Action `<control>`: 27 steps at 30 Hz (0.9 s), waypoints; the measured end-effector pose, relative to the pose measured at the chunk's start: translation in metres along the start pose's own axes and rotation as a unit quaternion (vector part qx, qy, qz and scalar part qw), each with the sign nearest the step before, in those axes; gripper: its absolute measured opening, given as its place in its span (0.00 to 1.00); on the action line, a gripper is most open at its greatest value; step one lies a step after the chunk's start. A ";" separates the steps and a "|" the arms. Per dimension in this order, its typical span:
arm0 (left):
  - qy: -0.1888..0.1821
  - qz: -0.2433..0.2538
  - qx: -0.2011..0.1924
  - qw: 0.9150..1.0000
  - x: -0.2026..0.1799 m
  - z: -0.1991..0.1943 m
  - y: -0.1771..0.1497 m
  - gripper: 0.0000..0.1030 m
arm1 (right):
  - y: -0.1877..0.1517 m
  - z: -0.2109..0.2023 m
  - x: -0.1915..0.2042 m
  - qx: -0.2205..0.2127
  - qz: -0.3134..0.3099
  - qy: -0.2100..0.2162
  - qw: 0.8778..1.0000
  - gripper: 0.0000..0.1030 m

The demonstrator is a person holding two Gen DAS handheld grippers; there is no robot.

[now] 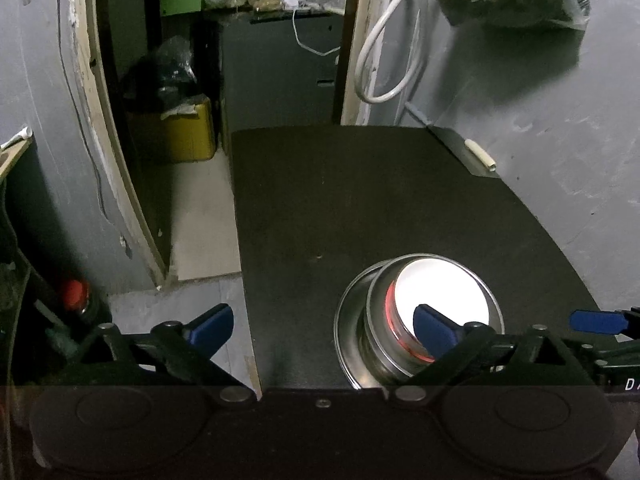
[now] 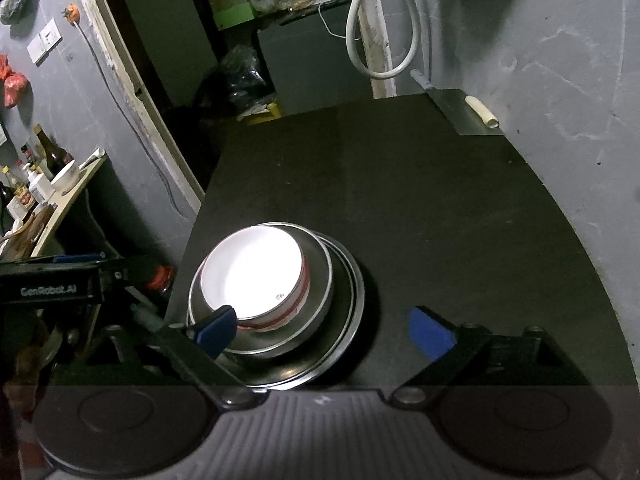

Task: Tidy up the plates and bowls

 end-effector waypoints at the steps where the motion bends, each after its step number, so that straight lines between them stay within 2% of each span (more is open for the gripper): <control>1: -0.001 0.001 -0.003 1.000 0.000 -0.002 -0.001 0.94 | 0.000 -0.001 -0.001 -0.001 0.000 0.000 1.000 0.95; 6: -0.007 -0.004 -0.014 1.000 0.001 -0.011 -0.006 0.96 | -0.003 -0.009 0.000 -0.012 0.001 -0.006 1.000 0.99; 11: -0.012 -0.012 -0.019 1.000 0.003 -0.016 -0.012 0.98 | -0.006 -0.017 -0.002 -0.027 0.003 -0.010 1.000 1.00; 19: -0.020 -0.026 -0.048 0.998 0.004 -0.030 -0.023 0.99 | -0.012 -0.034 -0.002 -0.062 0.009 -0.018 0.998 1.00; 27: -0.025 -0.022 -0.060 0.998 0.003 -0.036 -0.036 0.99 | -0.019 -0.039 -0.006 -0.066 0.012 -0.017 0.998 1.00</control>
Point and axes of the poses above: each gripper's, at about its wrist camera, not at the fingertips, and z roughly the way its jaws point, x to its left, y to its top, the point moved 7 cm from there along z, roughly the way its jaws point, and after that the axes turned 5 degrees about -z, right-handed, at the moved point
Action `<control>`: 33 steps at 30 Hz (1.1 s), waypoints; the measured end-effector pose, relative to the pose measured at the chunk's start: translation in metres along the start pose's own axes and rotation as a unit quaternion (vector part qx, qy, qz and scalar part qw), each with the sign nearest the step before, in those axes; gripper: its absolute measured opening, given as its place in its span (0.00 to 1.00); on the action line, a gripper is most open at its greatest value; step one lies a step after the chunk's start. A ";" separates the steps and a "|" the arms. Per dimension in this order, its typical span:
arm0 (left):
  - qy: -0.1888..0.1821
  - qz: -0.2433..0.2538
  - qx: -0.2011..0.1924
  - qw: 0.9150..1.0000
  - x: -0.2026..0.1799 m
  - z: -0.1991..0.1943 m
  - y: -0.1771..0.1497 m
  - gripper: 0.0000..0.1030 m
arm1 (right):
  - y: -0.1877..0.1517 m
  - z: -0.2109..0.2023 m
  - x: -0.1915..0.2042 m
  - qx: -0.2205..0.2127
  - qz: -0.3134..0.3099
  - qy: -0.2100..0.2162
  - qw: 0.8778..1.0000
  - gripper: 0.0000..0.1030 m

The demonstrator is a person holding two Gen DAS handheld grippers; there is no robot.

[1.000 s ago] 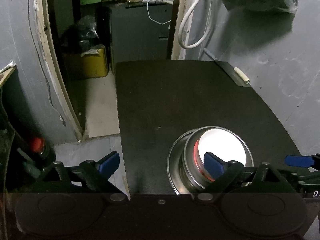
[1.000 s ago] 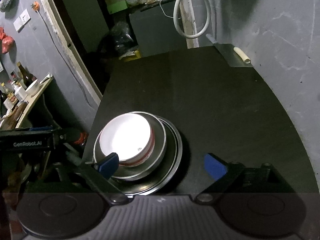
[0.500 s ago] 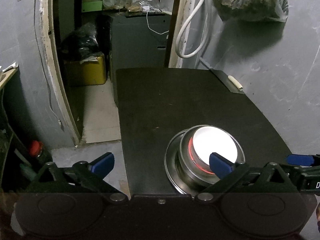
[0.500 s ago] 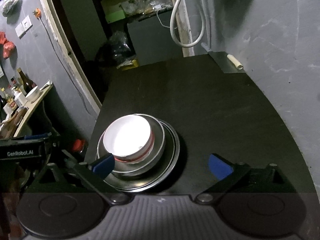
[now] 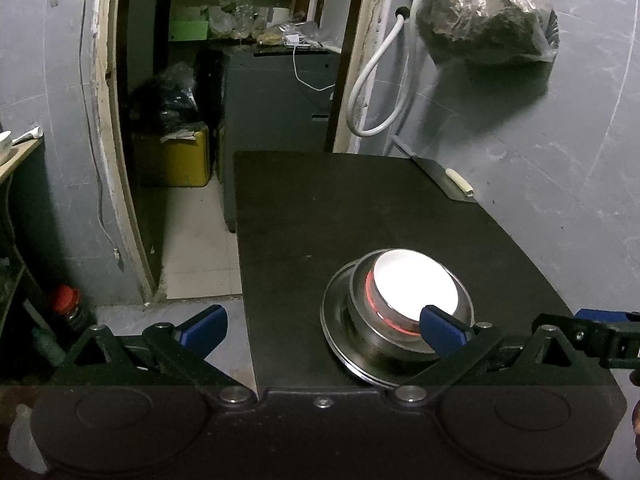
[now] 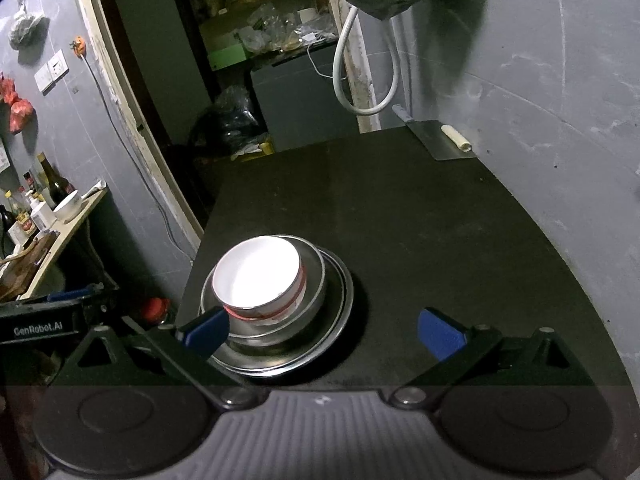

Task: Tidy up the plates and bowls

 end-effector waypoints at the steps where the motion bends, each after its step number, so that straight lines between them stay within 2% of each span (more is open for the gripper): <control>1: -0.001 -0.001 -0.001 1.000 0.000 -0.001 -0.001 0.99 | 0.000 -0.001 0.000 -0.001 0.000 0.000 1.000 1.00; 12: -0.013 -0.025 -0.014 0.999 0.006 -0.013 -0.021 0.99 | -0.011 -0.008 -0.005 -0.011 -0.011 -0.003 1.000 1.00; 25: -0.021 0.004 -0.010 1.000 0.004 -0.019 -0.044 0.99 | -0.025 -0.019 -0.008 -0.013 -0.024 -0.003 1.000 1.00; 33: -0.021 0.000 -0.007 1.000 0.006 -0.018 -0.047 0.99 | -0.028 -0.023 -0.011 -0.014 -0.027 -0.009 1.000 1.00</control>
Point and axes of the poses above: each gripper's, at about its wrist camera, not at the fingertips, and z roughly the way its jaws point, x to its left, y to its top, the point moved 7 cm from there along z, roughly the way its jaws point, and after that the axes turned 5 degrees about -z, right-handed, at the moved point
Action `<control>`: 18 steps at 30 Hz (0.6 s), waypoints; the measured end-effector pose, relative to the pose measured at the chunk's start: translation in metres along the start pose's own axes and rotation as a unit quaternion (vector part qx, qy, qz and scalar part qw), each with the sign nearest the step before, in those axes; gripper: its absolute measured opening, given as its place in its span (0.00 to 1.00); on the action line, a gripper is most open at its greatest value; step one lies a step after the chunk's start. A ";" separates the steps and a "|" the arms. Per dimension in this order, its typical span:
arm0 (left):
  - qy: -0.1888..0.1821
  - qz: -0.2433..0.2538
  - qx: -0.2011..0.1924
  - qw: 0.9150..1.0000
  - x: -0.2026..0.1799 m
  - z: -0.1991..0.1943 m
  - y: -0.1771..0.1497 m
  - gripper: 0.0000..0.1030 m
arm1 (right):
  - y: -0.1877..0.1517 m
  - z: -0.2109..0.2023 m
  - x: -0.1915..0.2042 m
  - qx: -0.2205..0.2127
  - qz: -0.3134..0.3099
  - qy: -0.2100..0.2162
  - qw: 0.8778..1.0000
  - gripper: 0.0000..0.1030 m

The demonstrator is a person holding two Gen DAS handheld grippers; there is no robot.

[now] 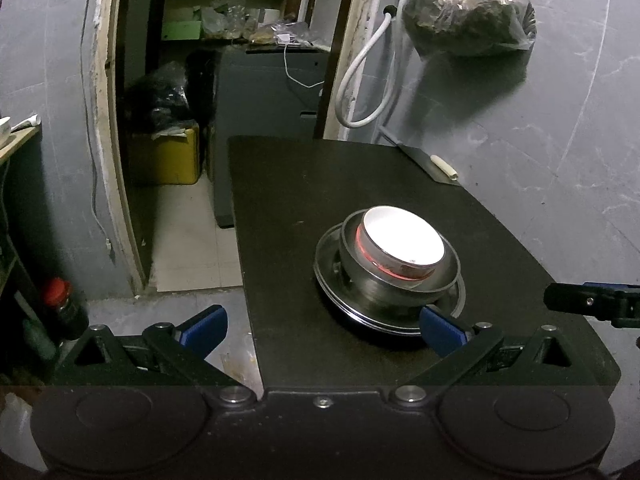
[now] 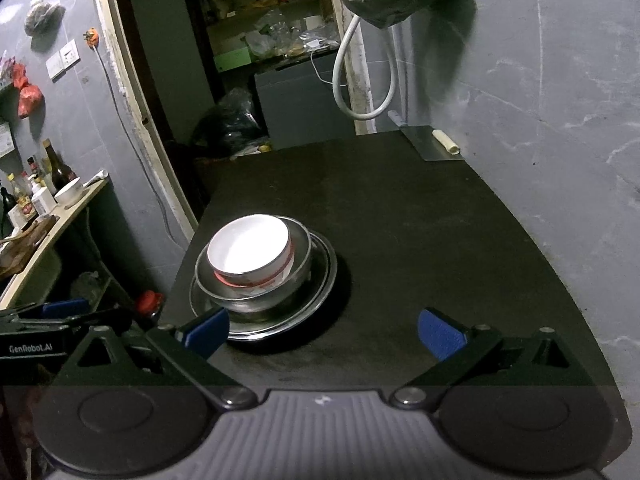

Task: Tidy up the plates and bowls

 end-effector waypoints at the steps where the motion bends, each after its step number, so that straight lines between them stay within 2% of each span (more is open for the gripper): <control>1: 0.000 -0.001 -0.001 1.000 0.000 0.000 0.000 0.99 | 0.000 -0.001 0.000 -0.001 -0.001 -0.001 1.000 1.00; 18: -0.008 0.003 0.007 1.000 -0.002 0.000 -0.010 0.99 | -0.010 -0.005 -0.004 0.003 -0.002 -0.004 1.000 1.00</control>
Point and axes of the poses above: each gripper's, at about its wrist camera, not at the fingertips, and z roughly the way its jaws point, x to its left, y to its top, the point moved 7 cm from there along z, roughly the way its jaws point, and after that the axes turned 5 degrees about -z, right-handed, at the moved point
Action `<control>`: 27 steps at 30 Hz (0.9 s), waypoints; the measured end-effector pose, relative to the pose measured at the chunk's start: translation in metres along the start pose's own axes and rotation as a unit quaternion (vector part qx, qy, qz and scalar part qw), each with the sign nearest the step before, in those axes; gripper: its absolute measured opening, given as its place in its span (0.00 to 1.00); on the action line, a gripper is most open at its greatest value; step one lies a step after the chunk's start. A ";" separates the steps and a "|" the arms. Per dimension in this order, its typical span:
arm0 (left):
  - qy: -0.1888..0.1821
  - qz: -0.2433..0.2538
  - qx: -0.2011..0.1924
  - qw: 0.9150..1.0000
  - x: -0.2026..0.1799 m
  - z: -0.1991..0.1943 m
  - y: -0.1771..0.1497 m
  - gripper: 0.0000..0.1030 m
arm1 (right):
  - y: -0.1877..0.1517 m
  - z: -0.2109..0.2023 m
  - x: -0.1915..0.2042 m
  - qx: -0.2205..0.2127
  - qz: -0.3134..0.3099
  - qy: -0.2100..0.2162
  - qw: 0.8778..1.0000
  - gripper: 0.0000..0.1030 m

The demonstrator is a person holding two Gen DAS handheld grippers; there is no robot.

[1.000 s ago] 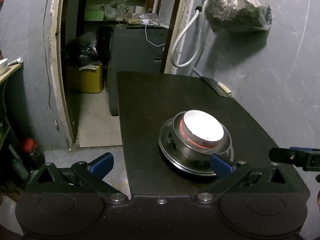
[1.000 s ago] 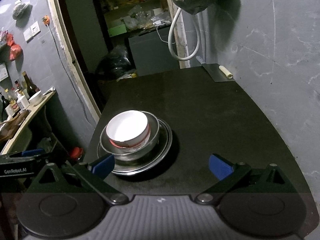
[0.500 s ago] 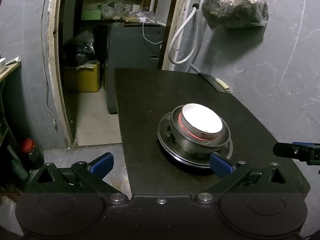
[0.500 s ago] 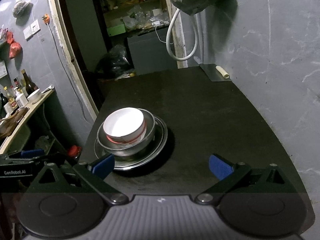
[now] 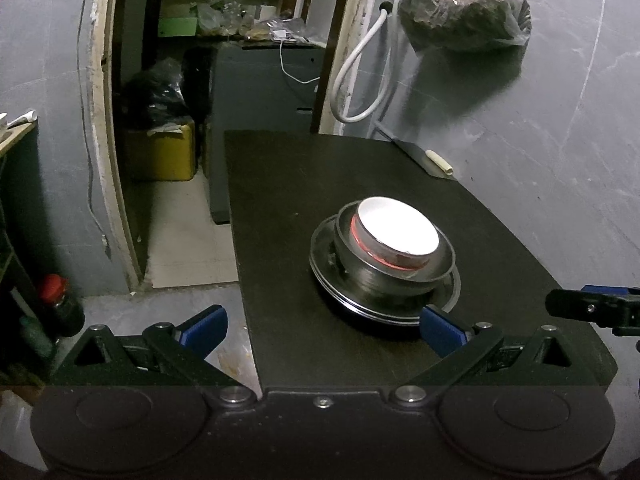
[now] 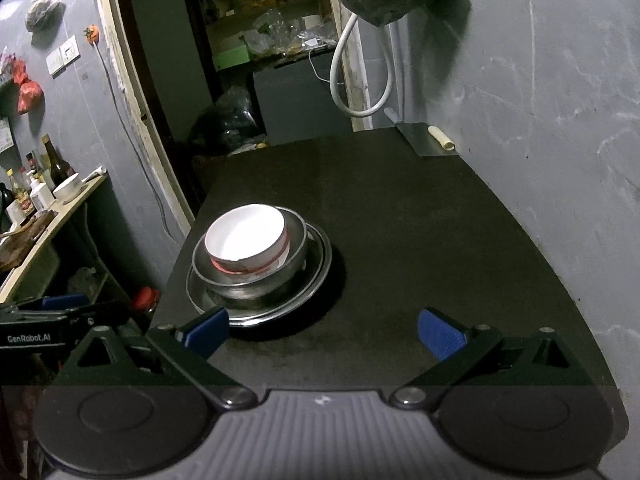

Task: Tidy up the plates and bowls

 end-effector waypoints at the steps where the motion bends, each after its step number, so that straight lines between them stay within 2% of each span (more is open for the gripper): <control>1: -0.001 0.001 0.002 1.000 0.000 0.000 -0.001 0.99 | -0.001 0.000 0.000 0.002 0.001 -0.001 1.000 1.00; 14: -0.014 0.016 0.021 1.000 -0.002 -0.001 -0.012 0.99 | -0.021 -0.005 0.000 0.018 0.018 -0.013 1.000 1.00; 27: -0.048 0.045 0.030 0.997 0.003 -0.002 -0.014 0.99 | -0.033 -0.018 0.010 0.017 0.044 -0.049 0.998 1.00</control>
Point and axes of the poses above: each gripper's, at about its wrist camera, not at the fingertips, and z roughly the way its jaws point, x to its left, y to its top, the point moved 7 cm from there along z, roughly the way its jaws point, and after that the axes turned 5 degrees about -z, right-handed, at the moved point
